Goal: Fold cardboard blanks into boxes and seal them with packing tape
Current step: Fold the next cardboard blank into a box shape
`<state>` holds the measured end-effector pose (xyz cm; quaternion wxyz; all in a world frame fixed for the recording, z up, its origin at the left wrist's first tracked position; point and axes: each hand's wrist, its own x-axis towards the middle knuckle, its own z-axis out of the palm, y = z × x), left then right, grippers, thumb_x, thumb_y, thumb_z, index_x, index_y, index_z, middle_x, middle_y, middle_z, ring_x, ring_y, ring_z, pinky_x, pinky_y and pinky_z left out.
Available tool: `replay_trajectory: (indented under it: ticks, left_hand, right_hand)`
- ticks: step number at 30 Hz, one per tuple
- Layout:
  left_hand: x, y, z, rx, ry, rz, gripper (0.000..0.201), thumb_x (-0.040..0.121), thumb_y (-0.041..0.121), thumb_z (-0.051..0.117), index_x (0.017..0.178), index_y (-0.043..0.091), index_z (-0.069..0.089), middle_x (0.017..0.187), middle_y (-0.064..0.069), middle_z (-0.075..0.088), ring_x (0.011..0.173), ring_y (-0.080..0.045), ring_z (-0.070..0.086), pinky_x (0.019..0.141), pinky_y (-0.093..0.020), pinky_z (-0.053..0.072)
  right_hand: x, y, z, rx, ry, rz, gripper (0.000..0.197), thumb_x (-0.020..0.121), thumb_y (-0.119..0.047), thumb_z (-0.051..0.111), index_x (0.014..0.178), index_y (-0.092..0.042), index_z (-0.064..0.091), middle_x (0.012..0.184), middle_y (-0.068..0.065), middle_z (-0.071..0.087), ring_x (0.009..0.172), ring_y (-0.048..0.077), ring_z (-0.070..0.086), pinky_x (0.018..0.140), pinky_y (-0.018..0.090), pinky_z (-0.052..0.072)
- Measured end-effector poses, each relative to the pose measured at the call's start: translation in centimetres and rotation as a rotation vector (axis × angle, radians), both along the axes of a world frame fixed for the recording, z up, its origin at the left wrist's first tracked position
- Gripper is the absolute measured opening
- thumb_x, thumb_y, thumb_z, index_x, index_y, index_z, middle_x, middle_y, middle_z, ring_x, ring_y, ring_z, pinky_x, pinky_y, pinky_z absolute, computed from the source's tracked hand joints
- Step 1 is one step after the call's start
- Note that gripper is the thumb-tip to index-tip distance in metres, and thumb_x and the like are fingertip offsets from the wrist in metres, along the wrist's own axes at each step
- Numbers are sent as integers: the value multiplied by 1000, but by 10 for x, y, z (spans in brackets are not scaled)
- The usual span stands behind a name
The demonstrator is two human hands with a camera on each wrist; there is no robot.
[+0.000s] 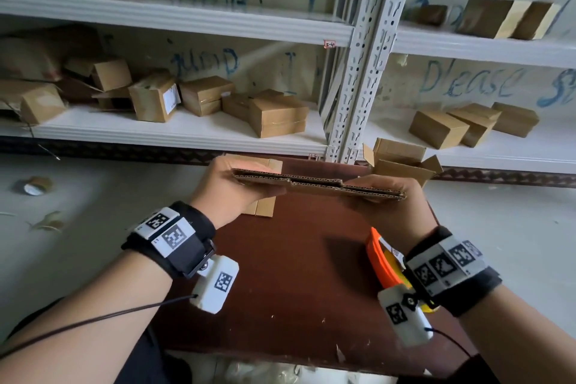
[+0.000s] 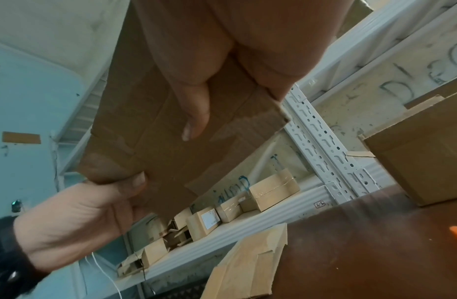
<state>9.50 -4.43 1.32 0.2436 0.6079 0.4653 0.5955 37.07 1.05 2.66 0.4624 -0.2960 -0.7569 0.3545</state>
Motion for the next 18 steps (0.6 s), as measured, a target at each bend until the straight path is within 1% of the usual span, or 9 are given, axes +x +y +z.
replay_trajectory:
  ticks: [2,3,5,6,8,11,14,16,18]
  left_hand:
    - [4,4,-1,68,30,-36,25,69,11,93,92,12,84,103,-11,80,96,-25,75,92,-41,60]
    - [4,5,-2,90,74,-24,25,73,9,91,97,8,84,113,-10,78,104,-25,75,96,-42,58]
    - [3,7,-4,99,140,0,26,76,5,88,102,5,82,124,-7,75,111,-18,73,101,-33,55]
    - [2,7,-5,97,150,-3,27,76,1,88,102,4,82,121,-8,75,109,-15,74,99,-28,54]
    - [2,8,-12,53,146,-7,24,75,-2,88,96,8,82,102,-7,80,93,-11,76,88,-24,56]
    - [2,8,-17,-80,116,17,18,74,17,93,88,24,84,88,-1,81,85,-16,76,82,-36,60]
    - [1,8,-14,-142,118,59,25,68,45,90,84,26,85,82,-4,80,82,-23,74,79,-52,60]
    - [2,7,-12,-173,120,94,37,63,55,86,82,23,85,80,-5,79,79,-22,73,76,-53,60]
    - [0,8,-12,-211,118,133,40,64,52,87,84,18,83,80,-2,79,78,-19,74,72,-45,60]
  right_hand:
    - [4,4,-1,-8,45,-12,33,75,14,84,84,-18,81,88,3,82,69,7,70,65,20,54]
    - [5,6,-2,-8,70,-15,33,74,15,84,83,-17,81,87,1,82,69,6,70,65,19,54]
    - [5,5,-4,-6,73,-23,32,74,16,83,83,-14,81,78,-7,79,65,0,68,63,13,51]
    - [5,3,-7,-7,59,-33,29,74,16,83,83,-11,81,75,-9,78,63,-1,67,62,11,50]
    - [3,-3,-13,-13,29,-68,26,73,15,84,83,-8,81,75,-9,78,68,-2,69,67,12,52]
    - [0,-5,-19,-62,29,-115,24,73,12,86,82,-10,82,80,-1,80,72,3,70,73,17,56]
    - [-4,-1,-19,-130,50,-122,20,74,10,86,81,-8,81,82,6,80,75,11,71,77,27,59]
    - [-7,0,-17,-157,55,-122,20,75,10,86,80,-8,81,82,10,79,76,15,71,77,29,59]
    - [-10,1,-17,-161,49,-125,19,75,9,86,80,-9,81,83,11,79,75,15,70,76,29,59]
